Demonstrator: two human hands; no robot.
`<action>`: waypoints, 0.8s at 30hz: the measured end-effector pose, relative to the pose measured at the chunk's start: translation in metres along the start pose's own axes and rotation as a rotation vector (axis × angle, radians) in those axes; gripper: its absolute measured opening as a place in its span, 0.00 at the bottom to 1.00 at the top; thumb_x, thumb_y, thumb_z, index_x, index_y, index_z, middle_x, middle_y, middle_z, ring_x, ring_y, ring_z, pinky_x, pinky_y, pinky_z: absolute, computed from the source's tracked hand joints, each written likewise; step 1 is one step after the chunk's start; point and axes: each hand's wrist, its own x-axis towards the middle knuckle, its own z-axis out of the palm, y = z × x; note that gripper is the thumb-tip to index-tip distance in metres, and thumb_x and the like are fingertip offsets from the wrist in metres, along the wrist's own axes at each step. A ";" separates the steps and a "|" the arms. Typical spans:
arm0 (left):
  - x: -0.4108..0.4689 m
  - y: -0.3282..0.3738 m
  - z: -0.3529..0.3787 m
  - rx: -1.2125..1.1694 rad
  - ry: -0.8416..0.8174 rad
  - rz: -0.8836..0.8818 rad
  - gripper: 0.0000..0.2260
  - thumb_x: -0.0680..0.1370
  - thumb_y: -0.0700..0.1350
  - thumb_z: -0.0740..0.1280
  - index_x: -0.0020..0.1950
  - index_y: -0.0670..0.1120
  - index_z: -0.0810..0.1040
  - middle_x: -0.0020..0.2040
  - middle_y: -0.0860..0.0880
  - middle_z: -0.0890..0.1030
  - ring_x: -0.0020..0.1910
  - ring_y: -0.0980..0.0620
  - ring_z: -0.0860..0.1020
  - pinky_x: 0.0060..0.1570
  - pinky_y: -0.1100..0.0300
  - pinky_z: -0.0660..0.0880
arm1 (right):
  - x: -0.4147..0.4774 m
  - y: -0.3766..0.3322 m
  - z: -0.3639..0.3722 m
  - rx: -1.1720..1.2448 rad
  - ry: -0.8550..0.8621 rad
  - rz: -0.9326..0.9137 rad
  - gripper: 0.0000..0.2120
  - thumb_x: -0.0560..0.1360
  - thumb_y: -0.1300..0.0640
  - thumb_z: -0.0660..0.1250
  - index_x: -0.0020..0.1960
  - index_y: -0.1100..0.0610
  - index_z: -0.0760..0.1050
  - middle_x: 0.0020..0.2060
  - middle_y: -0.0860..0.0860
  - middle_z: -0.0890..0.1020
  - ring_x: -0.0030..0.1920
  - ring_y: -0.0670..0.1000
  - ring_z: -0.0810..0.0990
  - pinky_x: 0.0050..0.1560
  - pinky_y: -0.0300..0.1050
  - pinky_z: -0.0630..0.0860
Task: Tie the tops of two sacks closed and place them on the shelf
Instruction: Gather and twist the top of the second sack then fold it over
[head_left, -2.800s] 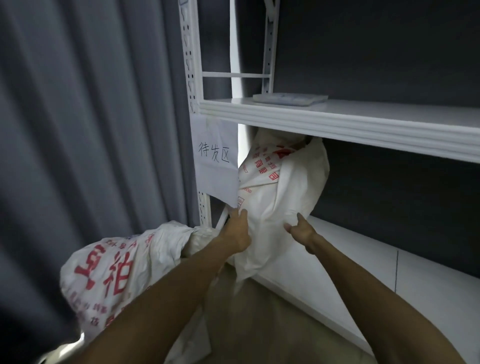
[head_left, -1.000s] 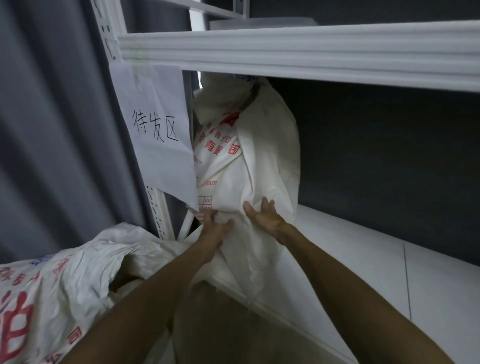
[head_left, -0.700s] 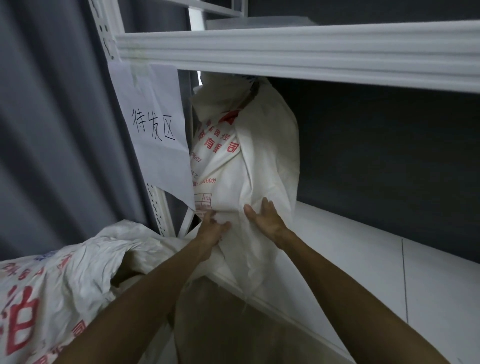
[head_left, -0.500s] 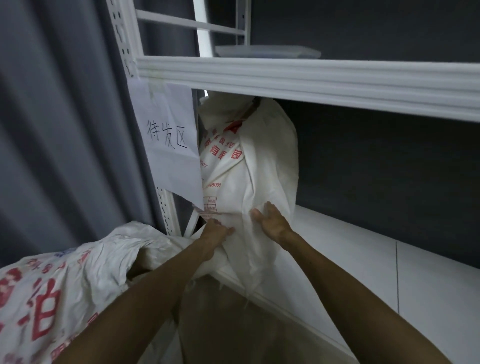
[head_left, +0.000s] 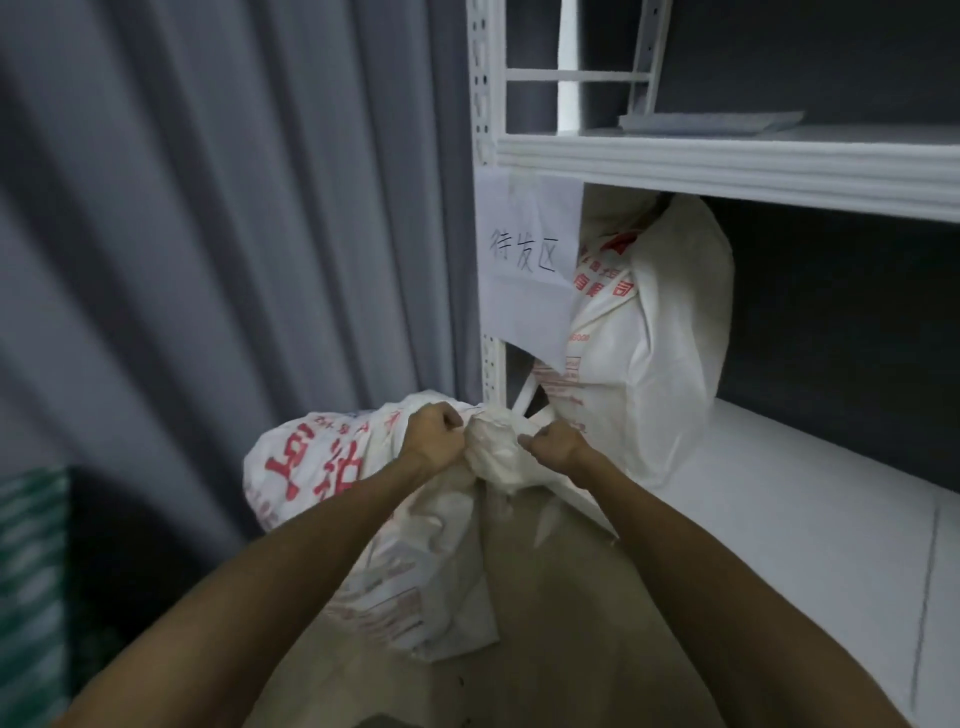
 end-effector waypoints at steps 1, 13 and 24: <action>0.001 -0.009 -0.013 0.022 0.033 -0.010 0.10 0.70 0.30 0.67 0.49 0.39 0.82 0.50 0.42 0.83 0.51 0.46 0.80 0.48 0.63 0.72 | 0.000 -0.009 0.011 0.011 -0.015 -0.002 0.18 0.79 0.47 0.64 0.52 0.63 0.77 0.54 0.58 0.78 0.52 0.56 0.77 0.51 0.45 0.70; 0.032 -0.141 -0.070 0.120 0.060 -0.261 0.25 0.76 0.41 0.72 0.71 0.41 0.70 0.67 0.42 0.75 0.64 0.42 0.75 0.63 0.53 0.75 | 0.090 -0.038 0.145 0.414 -0.078 -0.068 0.46 0.66 0.34 0.69 0.77 0.55 0.59 0.73 0.51 0.68 0.71 0.55 0.68 0.68 0.54 0.69; 0.034 -0.161 -0.069 0.228 -0.044 -0.251 0.23 0.78 0.46 0.71 0.70 0.43 0.70 0.64 0.42 0.78 0.61 0.42 0.77 0.63 0.52 0.75 | 0.015 -0.061 0.133 0.568 0.096 0.082 0.19 0.81 0.56 0.60 0.69 0.64 0.70 0.62 0.60 0.77 0.61 0.60 0.77 0.61 0.50 0.73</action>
